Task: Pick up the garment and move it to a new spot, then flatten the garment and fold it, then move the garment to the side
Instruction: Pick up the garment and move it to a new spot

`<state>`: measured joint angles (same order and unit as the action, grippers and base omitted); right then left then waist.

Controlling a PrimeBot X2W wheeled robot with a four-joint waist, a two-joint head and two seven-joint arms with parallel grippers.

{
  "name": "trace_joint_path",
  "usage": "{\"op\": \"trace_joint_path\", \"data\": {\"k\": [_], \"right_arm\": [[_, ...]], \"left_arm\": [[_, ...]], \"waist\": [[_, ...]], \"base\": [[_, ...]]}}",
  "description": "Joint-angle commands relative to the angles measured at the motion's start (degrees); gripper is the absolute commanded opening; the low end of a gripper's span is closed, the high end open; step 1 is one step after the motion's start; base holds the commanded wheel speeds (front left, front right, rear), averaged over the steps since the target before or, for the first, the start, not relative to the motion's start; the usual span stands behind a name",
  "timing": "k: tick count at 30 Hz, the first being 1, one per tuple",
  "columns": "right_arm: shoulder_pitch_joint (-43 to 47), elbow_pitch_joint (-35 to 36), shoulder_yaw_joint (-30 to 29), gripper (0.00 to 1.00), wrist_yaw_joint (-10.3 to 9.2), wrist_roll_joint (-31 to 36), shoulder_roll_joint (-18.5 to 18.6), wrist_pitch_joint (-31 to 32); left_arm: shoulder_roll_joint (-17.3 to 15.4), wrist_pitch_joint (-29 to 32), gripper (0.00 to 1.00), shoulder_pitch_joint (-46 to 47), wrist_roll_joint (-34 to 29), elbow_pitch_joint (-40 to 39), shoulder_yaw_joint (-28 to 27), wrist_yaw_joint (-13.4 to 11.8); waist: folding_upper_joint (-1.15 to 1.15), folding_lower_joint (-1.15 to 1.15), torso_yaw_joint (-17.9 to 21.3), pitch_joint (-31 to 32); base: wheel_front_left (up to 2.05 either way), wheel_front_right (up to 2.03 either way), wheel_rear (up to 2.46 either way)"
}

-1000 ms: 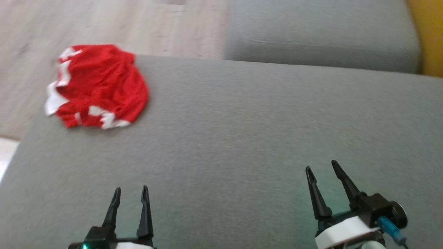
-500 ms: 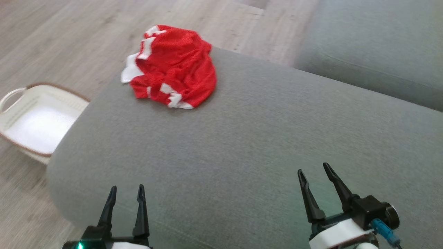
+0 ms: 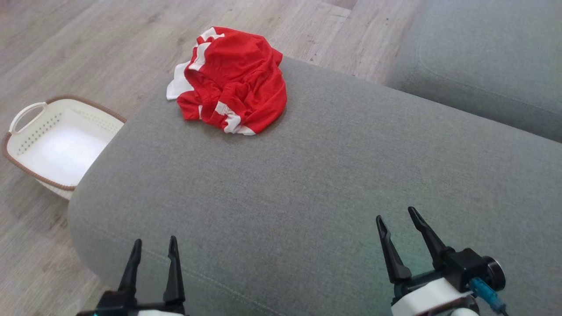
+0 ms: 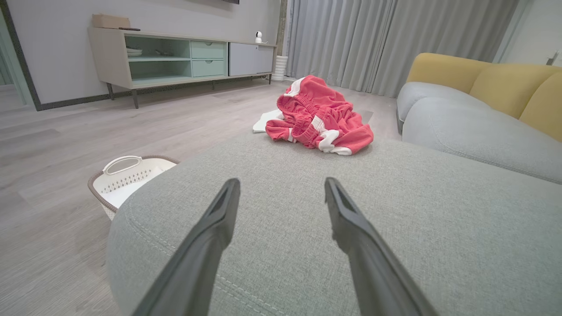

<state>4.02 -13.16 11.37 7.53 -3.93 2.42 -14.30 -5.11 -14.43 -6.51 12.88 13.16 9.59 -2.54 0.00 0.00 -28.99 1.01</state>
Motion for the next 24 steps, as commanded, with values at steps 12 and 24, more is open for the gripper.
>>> {"op": "trace_joint_path", "data": {"k": [12,24], "right_arm": [[-3.94,4.82,-1.62,1.00,-0.04,3.43,0.45,-0.70],[-11.75,6.78,-3.25,1.00,-0.04,10.54,0.45,-0.07]], "left_arm": [[-4.84,1.27,1.00,5.99,1.66,-9.57,-7.08,-2.52],[-15.29,9.40,1.00,31.68,3.45,-9.88,-12.32,0.11]], "waist": [[0.00,0.00,2.66,-4.21],[0.00,0.00,7.90,-15.80]], "base": [[0.00,0.00,0.00],[0.00,0.00,0.00]]}}
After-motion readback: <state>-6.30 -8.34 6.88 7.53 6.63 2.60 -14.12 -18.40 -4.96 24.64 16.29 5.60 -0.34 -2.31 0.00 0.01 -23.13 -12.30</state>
